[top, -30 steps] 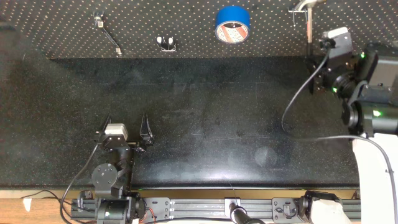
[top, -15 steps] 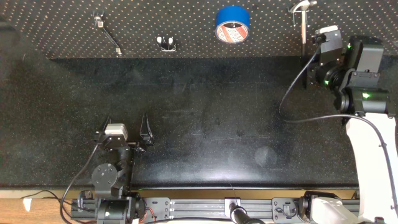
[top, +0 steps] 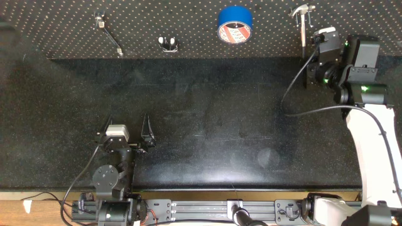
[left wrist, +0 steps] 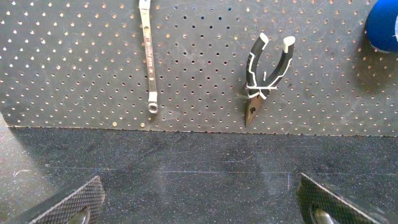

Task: Place Tools Onto Pegboard

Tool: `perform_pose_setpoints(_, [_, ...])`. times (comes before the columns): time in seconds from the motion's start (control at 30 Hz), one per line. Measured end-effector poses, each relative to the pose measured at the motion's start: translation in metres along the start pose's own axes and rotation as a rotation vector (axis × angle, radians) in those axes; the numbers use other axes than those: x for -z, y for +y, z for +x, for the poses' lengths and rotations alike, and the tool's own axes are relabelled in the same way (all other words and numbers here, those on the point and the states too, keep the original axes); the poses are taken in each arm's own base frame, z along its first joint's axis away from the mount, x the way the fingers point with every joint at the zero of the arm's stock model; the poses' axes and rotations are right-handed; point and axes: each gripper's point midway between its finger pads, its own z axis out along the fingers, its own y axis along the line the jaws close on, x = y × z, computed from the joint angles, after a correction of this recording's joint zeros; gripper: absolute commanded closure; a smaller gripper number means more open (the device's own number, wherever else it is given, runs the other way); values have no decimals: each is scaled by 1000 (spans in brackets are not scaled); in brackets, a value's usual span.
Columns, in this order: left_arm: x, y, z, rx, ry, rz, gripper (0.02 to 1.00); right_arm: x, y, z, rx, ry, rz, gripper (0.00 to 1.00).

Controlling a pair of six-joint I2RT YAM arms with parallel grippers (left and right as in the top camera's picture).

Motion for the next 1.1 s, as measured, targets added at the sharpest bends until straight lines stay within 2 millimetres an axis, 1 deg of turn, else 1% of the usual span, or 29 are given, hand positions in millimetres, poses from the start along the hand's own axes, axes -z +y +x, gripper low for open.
perform_pose_setpoints(0.03, [0,0,0,0,0,0,23,-1,-1,0,0,0,2,921])
perform_pose_setpoints(0.07, [0,0,0,0,0,0,23,-3,-2,-1,0,-2,4,739])
perform_pose_setpoints(0.1, [0,0,0,0,0,0,23,-5,-3,-1,-2,-1,3,647])
perform_pose_setpoints(0.13, [0,0,0,0,0,0,25,-7,-3,0,-5,1,3,621])
perform_pose_setpoints(0.17, [0,0,0,0,0,0,23,-8,-3,1,-10,4,2,524])
perform_pose_setpoints(0.23, [0,0,0,0,0,0,23,-12,-5,4,-14,17,3,386])
perform_pose_setpoints(0.27, [0,0,0,0,0,0,23,-13,-6,4,-13,16,3,246])
perform_pose_setpoints(0.3, [0,0,0,0,0,0,23,-14,-6,3,-14,13,3,174])
perform_pose_setpoints(0.33, [0,0,0,0,0,0,23,-15,-7,3,-16,12,4,71])
perform_pose_setpoints(0.37, [0,0,0,0,0,0,23,-16,-7,2,-18,11,4,23])
perform_pose_setpoints(0.63, [0,0,0,0,0,0,23,-14,-8,1,-14,4,11,25])
perform_pose_setpoints(0.7, [0,0,0,0,0,0,20,-7,-9,0,-7,-11,36,23])
perform_pose_setpoints(0.77, [0,0,0,0,0,0,23,5,-8,1,4,-35,66,25])
perform_pose_setpoints(0.83, [0,0,0,0,0,0,23,17,-7,1,26,-93,97,25])
perform_pose_setpoints(0.87, [0,0,0,0,0,0,23,22,-6,4,35,-121,110,25])
perform_pose_setpoints(0.97, [0,0,0,0,0,0,20,27,-5,7,83,-256,144,25])
perform_pose_setpoints(1.07, [0,0,0,0,0,0,23,33,-1,20,109,-368,166,25])
perform_pose_setpoints(1.1, [0,0,0,0,0,0,23,36,1,27,112,-402,172,27])
